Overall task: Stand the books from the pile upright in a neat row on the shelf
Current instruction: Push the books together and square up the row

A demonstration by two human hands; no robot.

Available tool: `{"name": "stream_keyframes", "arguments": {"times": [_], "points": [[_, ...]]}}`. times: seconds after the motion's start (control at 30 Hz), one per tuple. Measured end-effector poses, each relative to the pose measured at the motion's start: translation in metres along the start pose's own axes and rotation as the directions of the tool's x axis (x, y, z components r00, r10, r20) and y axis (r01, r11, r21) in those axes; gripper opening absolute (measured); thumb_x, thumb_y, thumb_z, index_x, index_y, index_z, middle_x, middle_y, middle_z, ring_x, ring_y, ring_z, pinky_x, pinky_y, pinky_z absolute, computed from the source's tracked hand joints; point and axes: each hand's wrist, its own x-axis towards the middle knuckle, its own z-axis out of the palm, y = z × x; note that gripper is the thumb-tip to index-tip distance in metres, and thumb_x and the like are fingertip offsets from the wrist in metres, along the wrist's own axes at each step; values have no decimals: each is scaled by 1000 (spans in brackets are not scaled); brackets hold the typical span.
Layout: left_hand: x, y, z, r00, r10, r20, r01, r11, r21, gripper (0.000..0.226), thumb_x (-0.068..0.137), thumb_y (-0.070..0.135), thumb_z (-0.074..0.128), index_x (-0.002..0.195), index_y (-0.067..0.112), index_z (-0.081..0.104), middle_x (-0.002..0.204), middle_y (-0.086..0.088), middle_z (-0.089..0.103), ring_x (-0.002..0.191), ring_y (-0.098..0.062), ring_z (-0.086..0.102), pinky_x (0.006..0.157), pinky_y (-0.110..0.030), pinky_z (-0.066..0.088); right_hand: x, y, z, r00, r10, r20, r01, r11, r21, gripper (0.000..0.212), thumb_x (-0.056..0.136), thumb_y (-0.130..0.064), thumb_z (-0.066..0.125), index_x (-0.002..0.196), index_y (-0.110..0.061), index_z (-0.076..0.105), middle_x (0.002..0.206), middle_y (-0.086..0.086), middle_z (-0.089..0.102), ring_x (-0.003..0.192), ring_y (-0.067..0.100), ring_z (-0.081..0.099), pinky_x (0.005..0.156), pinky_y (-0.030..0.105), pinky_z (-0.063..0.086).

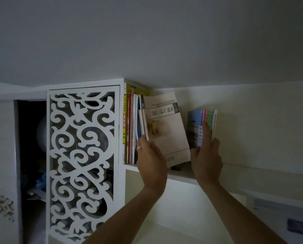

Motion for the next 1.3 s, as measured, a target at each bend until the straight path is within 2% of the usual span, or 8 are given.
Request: {"name": "stream_keyframes", "arguments": {"times": [0.2, 0.3, 0.4, 0.57, 0.77, 1.0, 1.2, 1.3], "points": [[-25, 19, 22, 984, 94, 149, -90, 995, -30, 51, 107, 38, 36, 151, 14, 43, 156, -5, 47, 142, -10, 42, 115, -30, 39, 0, -2, -1, 1000, 5, 27, -4, 999, -46, 72, 100, -32, 62, 159, -34, 21, 140, 17, 47, 97, 32, 69, 64, 39, 62], [-26, 14, 41, 977, 140, 164, -129, 989, -75, 44, 111, 38, 36, 152, 21, 36, 156, -5, 43, 141, -5, 37, 118, -37, 41, -2, -2, -1, 995, -69, 67, 72, 996, -43, 78, 99, -39, 63, 160, -40, 14, 137, 14, 48, 89, 25, 68, 59, 33, 59], [-21, 0, 57, 960, 196, 198, -209, 977, 47, 54, 109, 47, 21, 153, 18, 35, 154, -11, 40, 141, -25, 39, 114, -52, 43, -5, -3, -4, 979, -170, 116, 177, 983, -52, 77, 99, -45, 60, 160, -44, 12, 135, 11, 49, 86, 20, 67, 60, 26, 53], [-5, -37, 51, 784, 508, 356, -608, 744, 277, 67, 109, 41, 29, 165, 7, 14, 171, -17, 14, 159, -31, 15, 123, -56, 28, -5, -3, -1, 954, -250, 166, 266, 961, -81, 65, 105, -41, 48, 158, -49, 12, 138, 6, 52, 84, 15, 67, 65, 29, 59], [22, -37, 54, 650, 580, 491, -711, 692, 124, 71, 110, 48, 16, 163, 2, 10, 173, -15, -1, 161, -30, 0, 125, -63, 12, 0, 3, -2, 955, -229, 190, 237, 971, -21, 70, 101, -36, 49, 158, -51, 9, 146, 3, 46, 87, 16, 67, 63, 27, 59], [31, -45, 50, 715, 568, 407, -584, 806, -99, 68, 107, 42, 46, 165, 27, 15, 172, -9, 6, 158, -30, 11, 123, -60, 25, 0, 14, 1, 959, -210, 189, 193, 975, 105, 72, 102, -31, 51, 153, -59, 8, 151, -7, 41, 106, 12, 64, 65, 16, 49], [29, -48, 52, 750, 568, 339, -590, 806, -44, 68, 100, 34, 62, 161, 19, 35, 171, -8, 12, 158, -27, 13, 126, -53, 23, -5, 5, 1, 950, -230, 211, 206, 970, 129, 68, 100, -44, 46, 155, -55, 8, 154, -6, 38, 111, 15, 63, 76, 30, 60], [28, -47, 54, 769, 555, 316, -579, 815, -24, 71, 95, 29, 69, 158, 16, 39, 170, -10, 15, 158, -29, 13, 124, -58, 23, -2, 9, 5, 951, -222, 218, 201, 973, 115, 70, 101, -39, 51, 154, -55, 9, 153, -6, 40, 110, 14, 63, 71, 20, 52]]}}
